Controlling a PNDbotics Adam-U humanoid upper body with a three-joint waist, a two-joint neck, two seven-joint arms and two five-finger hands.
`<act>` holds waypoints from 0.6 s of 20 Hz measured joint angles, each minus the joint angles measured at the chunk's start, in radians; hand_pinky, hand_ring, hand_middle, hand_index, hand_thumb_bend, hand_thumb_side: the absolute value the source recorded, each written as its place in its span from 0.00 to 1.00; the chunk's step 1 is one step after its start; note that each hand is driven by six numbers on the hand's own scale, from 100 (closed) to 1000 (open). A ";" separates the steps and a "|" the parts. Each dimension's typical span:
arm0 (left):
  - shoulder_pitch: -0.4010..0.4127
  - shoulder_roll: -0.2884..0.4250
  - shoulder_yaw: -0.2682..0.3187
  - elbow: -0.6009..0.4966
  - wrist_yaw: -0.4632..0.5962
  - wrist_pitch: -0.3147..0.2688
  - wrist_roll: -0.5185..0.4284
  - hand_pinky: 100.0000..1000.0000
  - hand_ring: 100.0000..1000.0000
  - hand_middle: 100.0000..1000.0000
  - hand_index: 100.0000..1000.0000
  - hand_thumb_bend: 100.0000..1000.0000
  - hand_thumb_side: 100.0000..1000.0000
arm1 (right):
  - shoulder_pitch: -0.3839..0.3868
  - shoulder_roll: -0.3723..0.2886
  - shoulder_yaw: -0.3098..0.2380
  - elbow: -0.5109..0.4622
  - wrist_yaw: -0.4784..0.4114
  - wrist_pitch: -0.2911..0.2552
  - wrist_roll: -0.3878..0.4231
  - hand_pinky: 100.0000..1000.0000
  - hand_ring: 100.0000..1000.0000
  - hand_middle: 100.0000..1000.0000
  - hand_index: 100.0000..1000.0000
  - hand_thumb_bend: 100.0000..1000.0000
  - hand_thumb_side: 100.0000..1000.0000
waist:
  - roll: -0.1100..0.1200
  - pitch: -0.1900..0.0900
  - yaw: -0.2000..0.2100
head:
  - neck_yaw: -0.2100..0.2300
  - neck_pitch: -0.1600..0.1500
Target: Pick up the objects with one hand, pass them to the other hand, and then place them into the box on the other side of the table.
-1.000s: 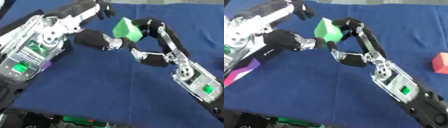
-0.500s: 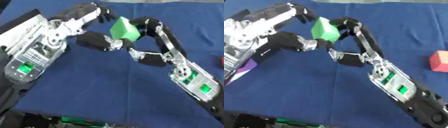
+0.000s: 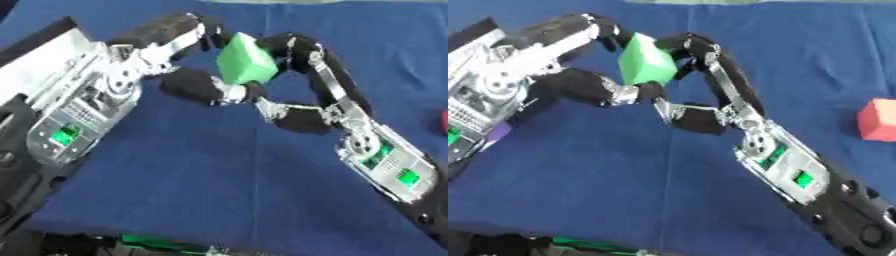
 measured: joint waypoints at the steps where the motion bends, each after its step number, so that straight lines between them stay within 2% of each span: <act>1: 0.000 -0.004 0.000 0.004 -0.002 -0.002 0.004 0.94 0.77 0.74 0.84 0.49 0.60 | 0.000 0.000 0.000 0.001 0.000 -0.001 0.000 0.52 0.68 0.44 0.50 0.00 0.00 | 0.000 0.000 0.000 | 0.000 0.000; 12: 0.001 -0.025 0.000 0.016 0.036 0.035 0.065 0.94 0.75 0.72 0.81 0.33 0.70 | -0.007 0.000 0.002 0.003 0.021 -0.017 0.008 0.52 0.68 0.44 0.50 0.00 0.00 | 0.000 0.003 -0.001 | 0.000 0.000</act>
